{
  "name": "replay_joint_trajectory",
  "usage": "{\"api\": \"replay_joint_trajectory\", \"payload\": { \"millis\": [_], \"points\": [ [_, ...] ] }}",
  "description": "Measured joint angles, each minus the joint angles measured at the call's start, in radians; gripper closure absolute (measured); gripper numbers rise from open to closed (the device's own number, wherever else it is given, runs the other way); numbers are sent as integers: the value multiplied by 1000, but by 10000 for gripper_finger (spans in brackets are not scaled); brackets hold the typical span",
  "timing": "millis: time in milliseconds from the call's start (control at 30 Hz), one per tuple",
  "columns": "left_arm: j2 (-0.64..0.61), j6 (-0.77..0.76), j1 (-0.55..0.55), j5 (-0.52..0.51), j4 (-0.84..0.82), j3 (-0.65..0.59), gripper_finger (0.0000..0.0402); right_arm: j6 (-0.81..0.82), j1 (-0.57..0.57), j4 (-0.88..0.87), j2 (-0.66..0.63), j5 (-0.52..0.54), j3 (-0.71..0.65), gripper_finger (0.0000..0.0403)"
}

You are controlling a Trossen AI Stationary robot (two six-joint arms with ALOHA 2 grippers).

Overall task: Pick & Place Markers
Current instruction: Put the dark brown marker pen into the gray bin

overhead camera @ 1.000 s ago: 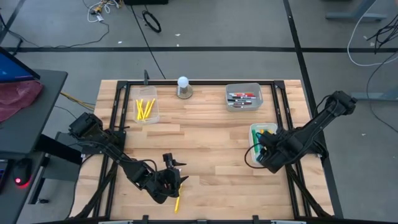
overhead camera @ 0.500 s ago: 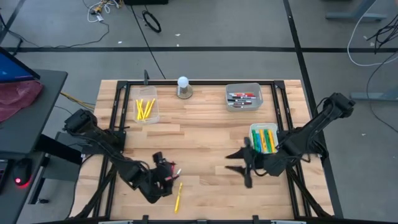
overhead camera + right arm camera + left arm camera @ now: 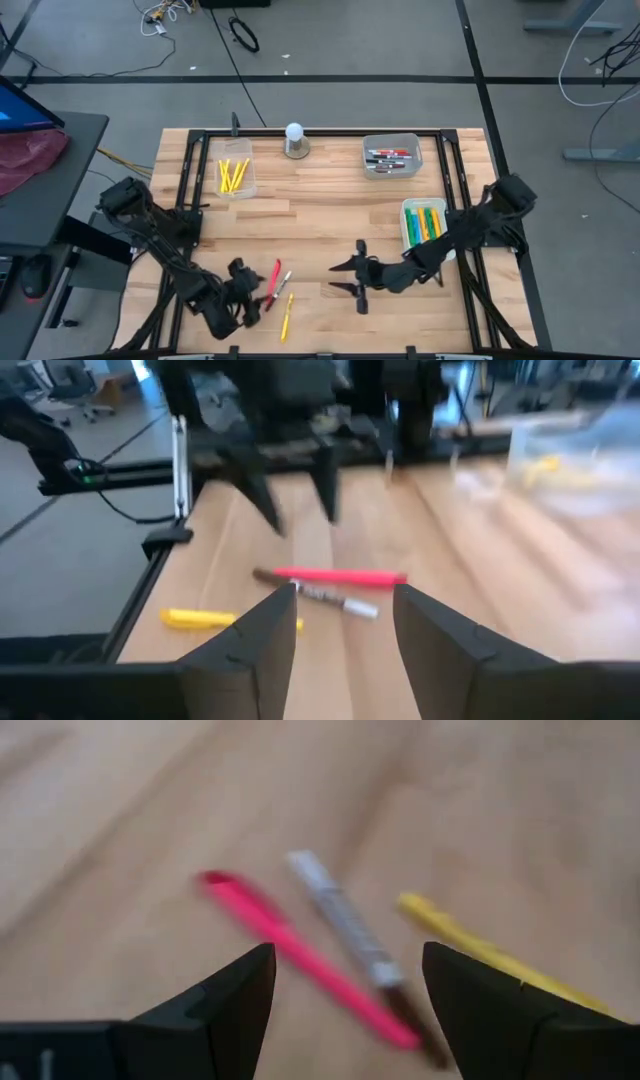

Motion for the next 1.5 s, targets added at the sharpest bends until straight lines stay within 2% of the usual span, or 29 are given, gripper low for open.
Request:
{"api": "replay_joint_trajectory", "payload": {
  "millis": [133,233,433,633,933,1133,1333,1500],
  "points": [
    [21,193,-19,-31,276,-33,142,88,-16,5,55,-31,0,234],
    [68,238,-4,-38,355,-36,143,104,-21,11,66,-36,0,234],
    [144,191,60,-25,358,-37,161,92,-23,35,66,-40,0,234],
    [147,172,124,77,348,-37,194,87,-24,40,66,-40,0,234],
    [147,173,174,101,339,-37,239,87,-24,39,65,-40,0,234],
    [196,172,192,138,357,-36,256,87,-24,38,64,-40,0,234],
    [233,155,193,105,360,-32,283,87,-24,38,64,-40,1,234],
    [235,162,193,85,357,-34,325,70,-24,38,64,-40,1,234]
  ]
}}
